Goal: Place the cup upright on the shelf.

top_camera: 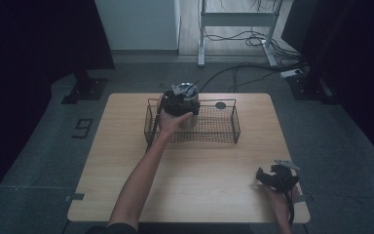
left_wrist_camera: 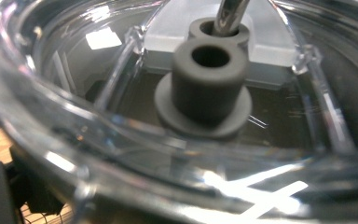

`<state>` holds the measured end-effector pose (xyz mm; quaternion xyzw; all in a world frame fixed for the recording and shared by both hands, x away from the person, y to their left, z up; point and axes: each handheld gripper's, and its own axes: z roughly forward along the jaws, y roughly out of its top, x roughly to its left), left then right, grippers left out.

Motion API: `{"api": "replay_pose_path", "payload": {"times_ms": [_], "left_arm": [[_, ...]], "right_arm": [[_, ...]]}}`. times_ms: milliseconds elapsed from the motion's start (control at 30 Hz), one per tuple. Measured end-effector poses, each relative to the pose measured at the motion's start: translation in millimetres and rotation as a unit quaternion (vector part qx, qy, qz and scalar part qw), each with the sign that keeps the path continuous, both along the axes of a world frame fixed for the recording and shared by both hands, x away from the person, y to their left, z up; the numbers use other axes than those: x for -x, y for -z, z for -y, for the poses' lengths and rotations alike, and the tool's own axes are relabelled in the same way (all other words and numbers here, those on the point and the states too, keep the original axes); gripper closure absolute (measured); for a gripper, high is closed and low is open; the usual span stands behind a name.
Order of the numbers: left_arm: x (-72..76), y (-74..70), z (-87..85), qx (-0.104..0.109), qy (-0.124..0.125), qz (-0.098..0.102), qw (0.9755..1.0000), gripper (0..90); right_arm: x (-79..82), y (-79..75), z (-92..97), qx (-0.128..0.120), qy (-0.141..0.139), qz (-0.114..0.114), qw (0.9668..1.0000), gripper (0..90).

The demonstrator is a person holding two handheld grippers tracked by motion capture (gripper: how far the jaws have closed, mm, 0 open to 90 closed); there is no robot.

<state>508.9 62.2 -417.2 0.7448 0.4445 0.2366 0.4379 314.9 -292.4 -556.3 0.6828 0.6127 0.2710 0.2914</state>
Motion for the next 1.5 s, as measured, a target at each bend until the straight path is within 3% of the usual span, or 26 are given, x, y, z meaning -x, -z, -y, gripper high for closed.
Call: {"api": "replay_pose_path", "payload": {"times_ms": [567, 967, 1500], "left_arm": [[-7.6, 22.4, 0.7, 0.002, -0.01, -0.023, 0.9997, 3.8], [-13.2, 40.6, 2.0, -0.01, -0.018, -0.038, 0.9991, 3.8], [-10.3, 53.6, 4.6, -0.013, -0.016, -0.038, 0.9991, 3.6]], "right_arm": [[0.0, 0.0, 0.0, 0.0, 0.0, 0.0, 1.0, 7.2], [0.0, 0.0, 0.0, 0.0, 0.0, 0.0, 1.0, 7.2], [0.0, 0.0, 0.0, 0.0, 0.0, 0.0, 1.0, 7.2]]}}
